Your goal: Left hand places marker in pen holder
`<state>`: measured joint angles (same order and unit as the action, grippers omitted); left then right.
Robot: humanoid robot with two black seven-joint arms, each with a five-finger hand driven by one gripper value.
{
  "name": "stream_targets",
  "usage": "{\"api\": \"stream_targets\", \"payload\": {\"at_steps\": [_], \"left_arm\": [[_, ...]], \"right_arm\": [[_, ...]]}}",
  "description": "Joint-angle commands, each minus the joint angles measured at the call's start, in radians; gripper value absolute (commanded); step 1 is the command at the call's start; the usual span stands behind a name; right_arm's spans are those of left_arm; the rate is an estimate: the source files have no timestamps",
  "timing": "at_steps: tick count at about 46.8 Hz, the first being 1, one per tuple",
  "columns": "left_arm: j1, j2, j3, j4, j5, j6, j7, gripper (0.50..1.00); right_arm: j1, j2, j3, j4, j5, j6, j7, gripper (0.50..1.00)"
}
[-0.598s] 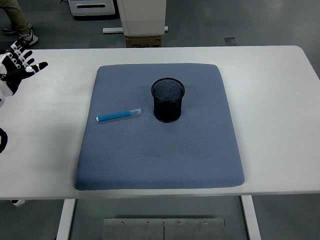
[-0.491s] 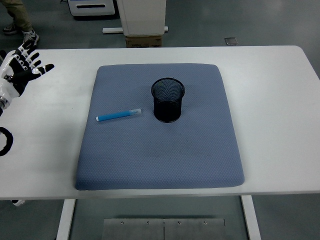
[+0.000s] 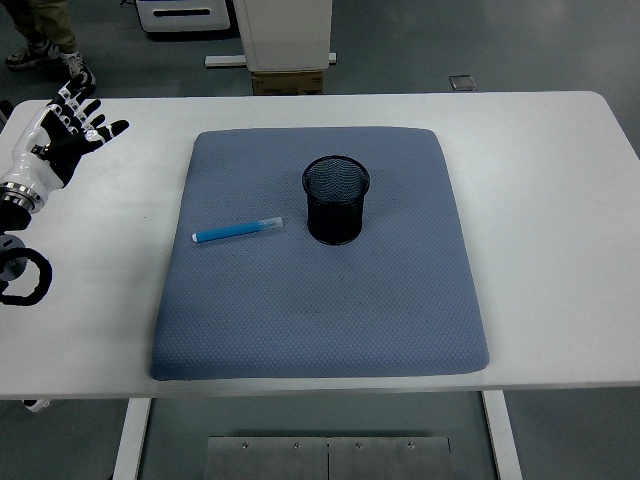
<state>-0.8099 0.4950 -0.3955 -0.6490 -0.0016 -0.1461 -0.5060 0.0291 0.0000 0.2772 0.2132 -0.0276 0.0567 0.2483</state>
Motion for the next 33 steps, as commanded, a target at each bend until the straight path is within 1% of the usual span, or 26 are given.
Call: {"api": "stream_targets", "payload": {"at_steps": [1,5,13,28,33], "left_arm": [[0.028,-0.027,-0.003,0.002,0.000,0.003,0.000,1.000],[0.038,-0.065,-0.008,0.005,0.000,-0.001,0.001,1.000],[0.044,-0.096,-0.009,0.002,0.000,-0.007,0.003,1.000],[0.021,-0.087,-0.006,0.003,0.011,0.002,0.001,1.000],[-0.014,-0.087,-0.002,0.003,0.011,0.003,0.003,1.000]], "right_arm": [[0.000,0.000,0.000,0.000,0.000,0.000,0.000,1.000],[0.000,0.000,0.000,0.000,0.000,0.000,0.000,1.000],[0.000,0.000,0.000,0.000,0.000,0.000,0.000,1.000],[0.000,0.000,0.000,0.000,0.000,0.000,0.000,1.000],[0.000,0.000,0.000,0.000,0.000,0.000,0.000,1.000]]}}
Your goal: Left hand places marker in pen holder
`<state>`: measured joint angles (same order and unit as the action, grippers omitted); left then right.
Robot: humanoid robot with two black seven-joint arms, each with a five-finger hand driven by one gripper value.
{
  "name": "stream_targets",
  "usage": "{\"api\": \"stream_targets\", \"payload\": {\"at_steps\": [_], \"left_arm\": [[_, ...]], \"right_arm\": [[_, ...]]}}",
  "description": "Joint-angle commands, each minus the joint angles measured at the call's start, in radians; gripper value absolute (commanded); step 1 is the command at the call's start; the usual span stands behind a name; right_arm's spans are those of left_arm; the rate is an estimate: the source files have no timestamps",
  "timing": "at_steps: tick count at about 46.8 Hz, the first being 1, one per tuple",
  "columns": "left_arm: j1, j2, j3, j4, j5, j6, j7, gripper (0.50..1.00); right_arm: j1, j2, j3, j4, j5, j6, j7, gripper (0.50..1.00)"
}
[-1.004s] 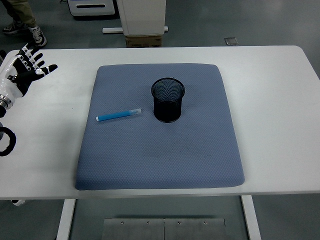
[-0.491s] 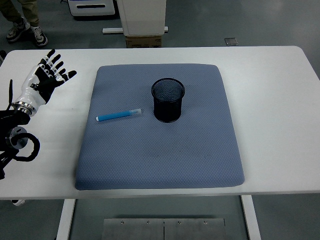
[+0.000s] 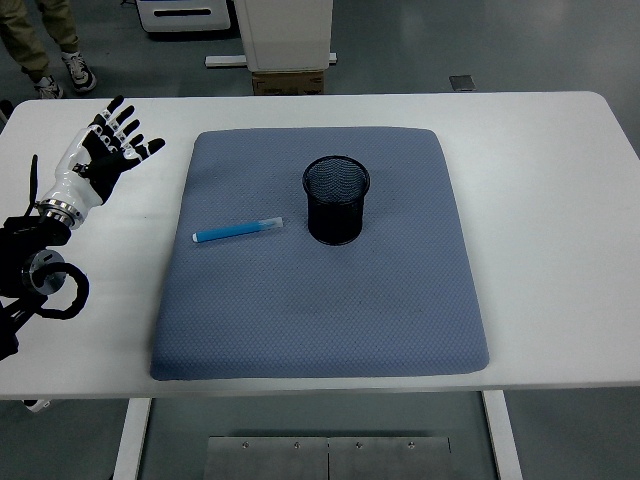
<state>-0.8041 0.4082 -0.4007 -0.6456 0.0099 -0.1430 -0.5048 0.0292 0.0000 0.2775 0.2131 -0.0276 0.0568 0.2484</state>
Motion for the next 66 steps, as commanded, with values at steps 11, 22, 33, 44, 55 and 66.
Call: {"api": "stream_targets", "payload": {"at_steps": [11,22,33,44,55,66], "left_arm": [[-0.133,-0.003,0.150,0.004,0.002,0.058,0.026,1.000],[-0.349,-0.005,0.494,-0.008,0.001,0.094,0.031,1.000],[-0.538,0.000,0.796,-0.114,0.002,0.106,0.097,1.000],[-0.656,-0.011,1.037,-0.187,0.012,0.106,0.124,1.000],[-0.731,-0.049,1.200,-0.267,0.013,0.105,0.123,1.000],[-0.823,-0.108,1.324,-0.322,0.015,0.100,0.126,1.000]], "right_arm": [[0.000,0.000,0.000,0.000,0.000,0.000,0.000,1.000],[0.000,0.000,0.000,0.000,0.000,0.000,0.000,1.000],[0.000,0.000,0.000,0.000,0.000,0.000,0.000,1.000],[0.000,0.000,0.000,0.000,0.000,0.000,0.000,1.000],[0.000,0.000,0.000,0.000,0.000,0.000,0.000,1.000],[0.000,0.000,-0.001,0.000,0.000,0.000,0.000,1.000]]}}
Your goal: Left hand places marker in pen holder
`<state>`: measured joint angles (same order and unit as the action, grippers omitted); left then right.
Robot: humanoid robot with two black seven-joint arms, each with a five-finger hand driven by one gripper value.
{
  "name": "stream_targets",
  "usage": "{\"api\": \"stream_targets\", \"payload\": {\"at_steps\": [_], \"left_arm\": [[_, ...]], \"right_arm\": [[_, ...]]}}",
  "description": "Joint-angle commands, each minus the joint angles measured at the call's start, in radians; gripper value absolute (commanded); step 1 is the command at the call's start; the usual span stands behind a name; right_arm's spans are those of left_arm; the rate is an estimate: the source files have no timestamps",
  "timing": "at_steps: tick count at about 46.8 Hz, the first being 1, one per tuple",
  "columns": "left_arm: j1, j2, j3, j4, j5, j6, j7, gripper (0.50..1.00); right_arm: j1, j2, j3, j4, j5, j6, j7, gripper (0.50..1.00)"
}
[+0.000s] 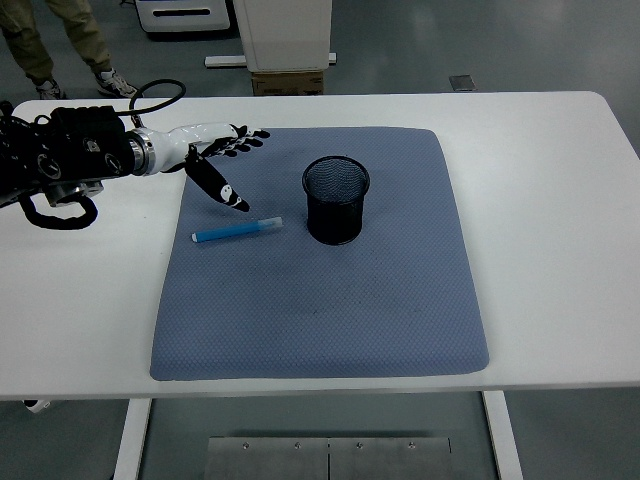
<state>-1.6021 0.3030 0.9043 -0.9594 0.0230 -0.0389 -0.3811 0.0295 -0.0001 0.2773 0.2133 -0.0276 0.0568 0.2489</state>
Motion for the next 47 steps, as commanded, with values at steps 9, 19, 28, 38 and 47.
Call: {"api": "stream_targets", "payload": {"at_steps": [9,19,28,38,47], "left_arm": [[-0.122,-0.005,0.097,-0.096,0.025,-0.007,0.083,1.000],[-0.142,-0.058,0.183,-0.111,0.029,-0.009,0.172,1.000],[-0.133,-0.113,0.193,-0.113,0.029,-0.001,0.179,1.000],[-0.128,-0.165,0.191,-0.113,0.028,0.001,0.211,1.000],[-0.133,-0.165,0.193,-0.111,0.028,0.001,0.212,1.000]], "right_arm": [[0.000,0.000,0.000,0.000,0.000,0.000,0.000,1.000],[0.000,0.000,0.000,0.000,0.000,0.000,0.000,1.000],[0.000,0.000,0.000,0.000,0.000,0.000,0.000,1.000],[0.000,0.000,0.000,0.000,0.000,0.000,0.000,1.000],[0.000,0.000,0.000,0.000,0.000,0.000,0.000,1.000]]}}
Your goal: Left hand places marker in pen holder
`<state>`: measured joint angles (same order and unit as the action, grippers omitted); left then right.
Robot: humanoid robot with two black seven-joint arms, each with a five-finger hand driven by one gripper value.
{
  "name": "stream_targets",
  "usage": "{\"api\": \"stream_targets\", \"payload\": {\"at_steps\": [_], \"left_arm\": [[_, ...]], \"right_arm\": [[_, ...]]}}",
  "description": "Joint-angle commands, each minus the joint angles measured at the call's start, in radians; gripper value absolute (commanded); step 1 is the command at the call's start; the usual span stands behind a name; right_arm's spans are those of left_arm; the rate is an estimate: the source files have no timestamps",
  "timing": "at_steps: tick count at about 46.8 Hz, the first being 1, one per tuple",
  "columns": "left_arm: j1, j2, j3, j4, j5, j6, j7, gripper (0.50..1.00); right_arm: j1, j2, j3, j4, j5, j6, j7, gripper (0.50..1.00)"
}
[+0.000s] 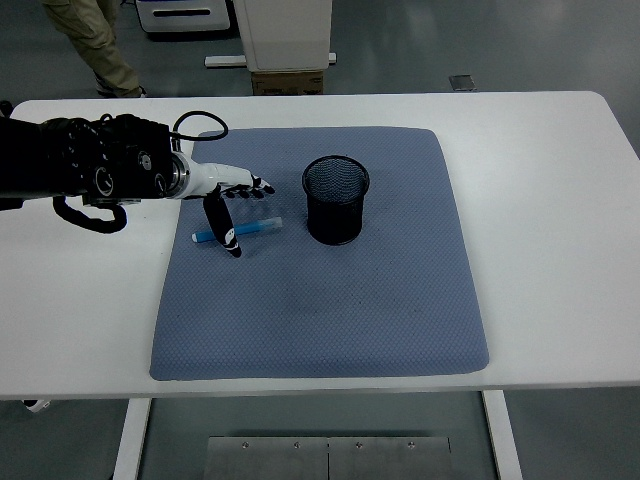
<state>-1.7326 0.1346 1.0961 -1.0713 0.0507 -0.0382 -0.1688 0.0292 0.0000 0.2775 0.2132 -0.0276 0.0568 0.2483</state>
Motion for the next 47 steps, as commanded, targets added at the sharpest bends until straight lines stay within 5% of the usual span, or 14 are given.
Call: {"api": "stream_targets", "payload": {"at_steps": [1,19,25,41,47], "left_arm": [[-0.004,0.003,0.001,0.001,0.000,0.000,0.000,1.000],[-0.010,0.005,0.001,0.001,0.008,-0.012,0.000,1.000],[-0.012,0.006,0.001,0.001,0.069,-0.017,-0.001,0.868],[-0.025,0.008,0.024,-0.006,0.094,0.003,-0.001,0.815],[-0.025,0.000,0.025,-0.038,0.095,0.060,-0.001,0.815]], "right_arm": [[0.000,0.000,-0.001,0.000,0.000,0.000,0.000,1.000],[0.000,0.000,0.000,0.002,0.000,0.000,0.000,1.000],[0.000,0.000,0.000,0.000,0.000,0.000,0.000,1.000],[0.000,0.000,0.000,0.000,0.000,0.000,0.000,1.000],[0.000,0.000,0.000,0.000,0.000,0.000,0.000,1.000]]}}
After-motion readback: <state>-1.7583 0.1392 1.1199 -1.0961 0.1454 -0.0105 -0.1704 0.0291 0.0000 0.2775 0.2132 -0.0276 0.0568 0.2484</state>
